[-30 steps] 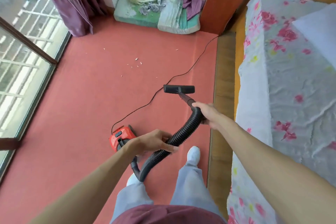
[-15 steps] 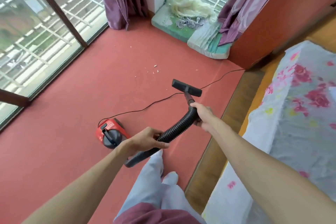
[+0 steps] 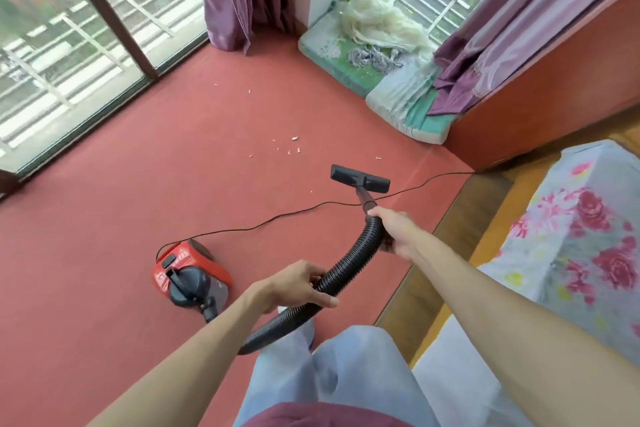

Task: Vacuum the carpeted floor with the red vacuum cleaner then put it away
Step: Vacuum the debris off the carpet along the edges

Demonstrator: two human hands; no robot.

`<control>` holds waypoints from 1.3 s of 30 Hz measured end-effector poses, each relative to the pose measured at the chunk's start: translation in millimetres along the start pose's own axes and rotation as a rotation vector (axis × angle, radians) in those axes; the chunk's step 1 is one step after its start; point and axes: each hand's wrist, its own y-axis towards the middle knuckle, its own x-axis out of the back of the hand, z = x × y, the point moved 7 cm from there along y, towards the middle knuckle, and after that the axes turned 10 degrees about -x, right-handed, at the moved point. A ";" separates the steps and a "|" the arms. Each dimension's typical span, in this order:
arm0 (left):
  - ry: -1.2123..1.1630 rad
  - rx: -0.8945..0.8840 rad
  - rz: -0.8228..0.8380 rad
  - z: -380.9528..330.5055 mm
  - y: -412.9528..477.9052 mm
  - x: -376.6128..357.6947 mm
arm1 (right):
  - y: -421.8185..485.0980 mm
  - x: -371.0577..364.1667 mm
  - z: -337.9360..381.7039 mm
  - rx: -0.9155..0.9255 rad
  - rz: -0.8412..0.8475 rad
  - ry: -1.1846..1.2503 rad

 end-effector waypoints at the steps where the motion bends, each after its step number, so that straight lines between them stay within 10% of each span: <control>1: -0.028 0.008 -0.012 2.6 3.8 6.4 | 7.1 -5.5 6.4 0.002 -0.008 -0.018; 17: -0.372 0.110 -0.555 51.6 64.3 48.0 | 136.0 -78.2 68.9 -0.045 0.141 -0.253; 39: -0.652 0.273 -0.614 172.0 127.6 -2.2 | 270.4 -125.9 -9.2 -0.008 0.083 -0.412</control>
